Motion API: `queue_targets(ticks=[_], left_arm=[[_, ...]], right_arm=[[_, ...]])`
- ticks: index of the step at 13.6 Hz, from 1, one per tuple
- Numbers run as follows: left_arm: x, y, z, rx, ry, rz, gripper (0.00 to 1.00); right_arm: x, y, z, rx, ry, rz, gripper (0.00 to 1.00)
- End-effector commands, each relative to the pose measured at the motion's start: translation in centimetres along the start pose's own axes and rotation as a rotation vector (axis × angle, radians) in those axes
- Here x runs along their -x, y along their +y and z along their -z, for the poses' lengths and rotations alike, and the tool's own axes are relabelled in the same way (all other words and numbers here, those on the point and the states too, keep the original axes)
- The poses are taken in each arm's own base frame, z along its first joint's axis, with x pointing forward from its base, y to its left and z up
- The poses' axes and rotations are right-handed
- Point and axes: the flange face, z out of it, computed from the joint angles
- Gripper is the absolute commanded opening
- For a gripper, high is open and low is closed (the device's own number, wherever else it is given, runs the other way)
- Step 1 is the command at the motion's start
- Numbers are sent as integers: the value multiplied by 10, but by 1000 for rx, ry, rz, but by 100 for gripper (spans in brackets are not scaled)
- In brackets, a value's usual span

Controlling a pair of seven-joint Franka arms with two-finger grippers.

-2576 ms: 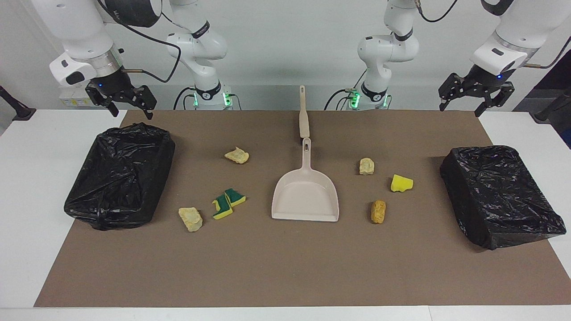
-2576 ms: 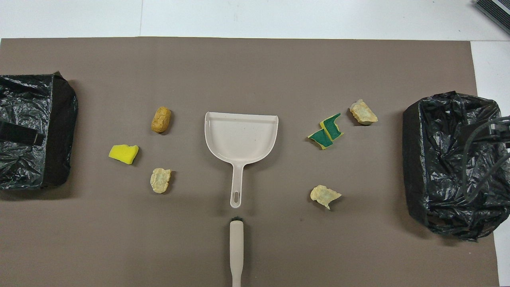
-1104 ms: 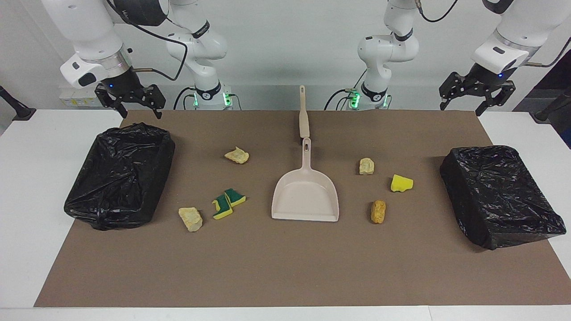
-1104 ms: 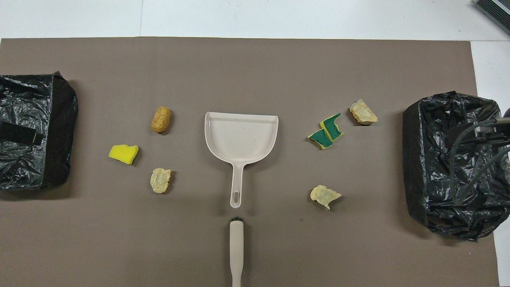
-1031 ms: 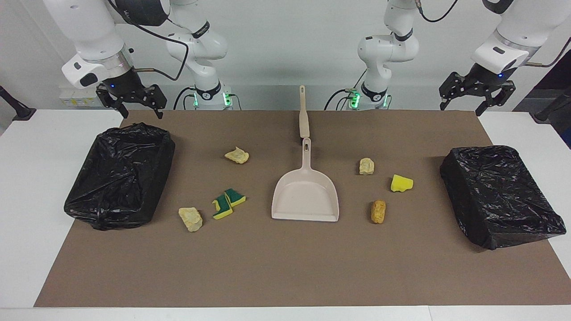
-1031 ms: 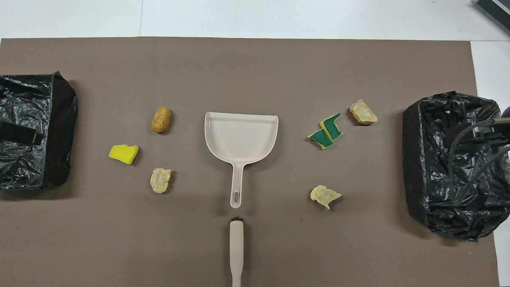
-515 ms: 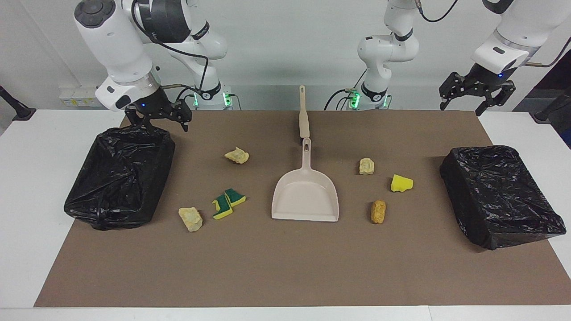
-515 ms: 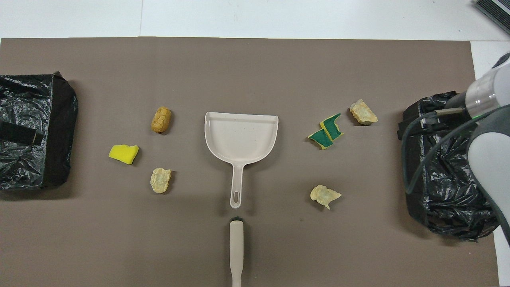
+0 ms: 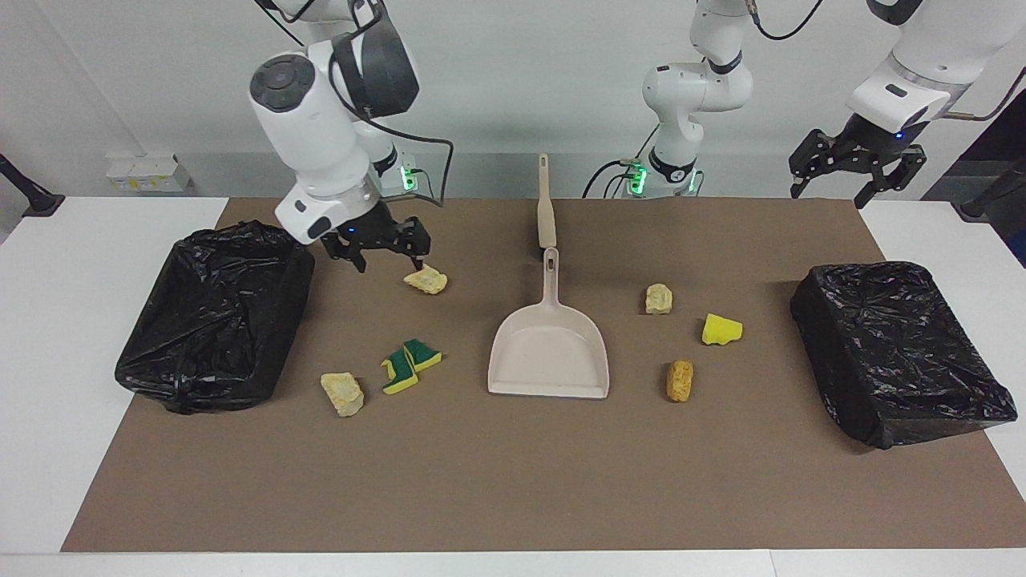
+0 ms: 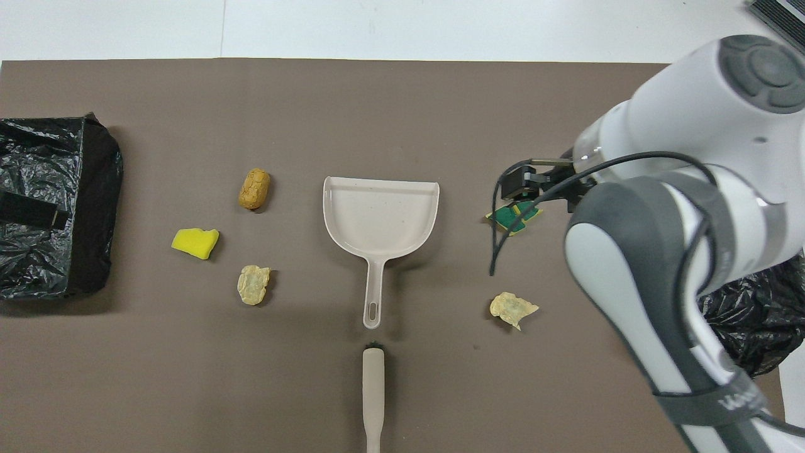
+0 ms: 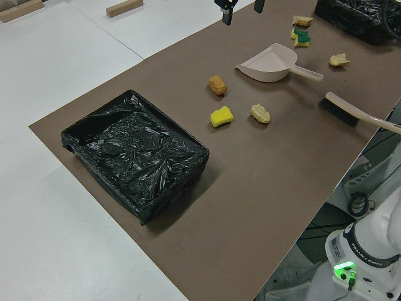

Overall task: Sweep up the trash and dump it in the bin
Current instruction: 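Reach the right gripper to the beige dustpan handle and grasp it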

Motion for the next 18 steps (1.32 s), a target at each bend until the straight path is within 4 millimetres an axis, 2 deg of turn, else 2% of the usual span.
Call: queue_targets(ticks=[1, 5, 7, 8, 10, 12, 13, 16, 18], left_arm=[[2, 2, 3, 3, -11, 0, 100], [2, 14, 6, 4, -8, -19, 100], [4, 16, 2, 8, -20, -17, 100], [8, 25, -2, 11, -31, -26, 100], [21, 54, -14, 11, -50, -62, 100], [45, 85, -28, 3, -71, -93, 100], [59, 111, -43, -12, -83, -91, 100], [111, 179, -72, 6, -91, -116, 100], [140, 220, -92, 22, -120, -103, 100]], right_arm=[[-4, -51, -27, -11, 5, -43, 100], [17, -128, -78, 29, 26, -44, 100], [26, -152, -103, 44, 38, -80, 100], [36, -169, -115, 50, 30, -88, 100], [53, -190, -131, 64, 26, -88, 100], [71, -198, -154, 88, 3, -90, 100], [80, -204, -168, 93, -2, -76, 100], [80, -204, -196, 97, -6, -65, 100], [81, -199, -203, 96, -5, -60, 100]])
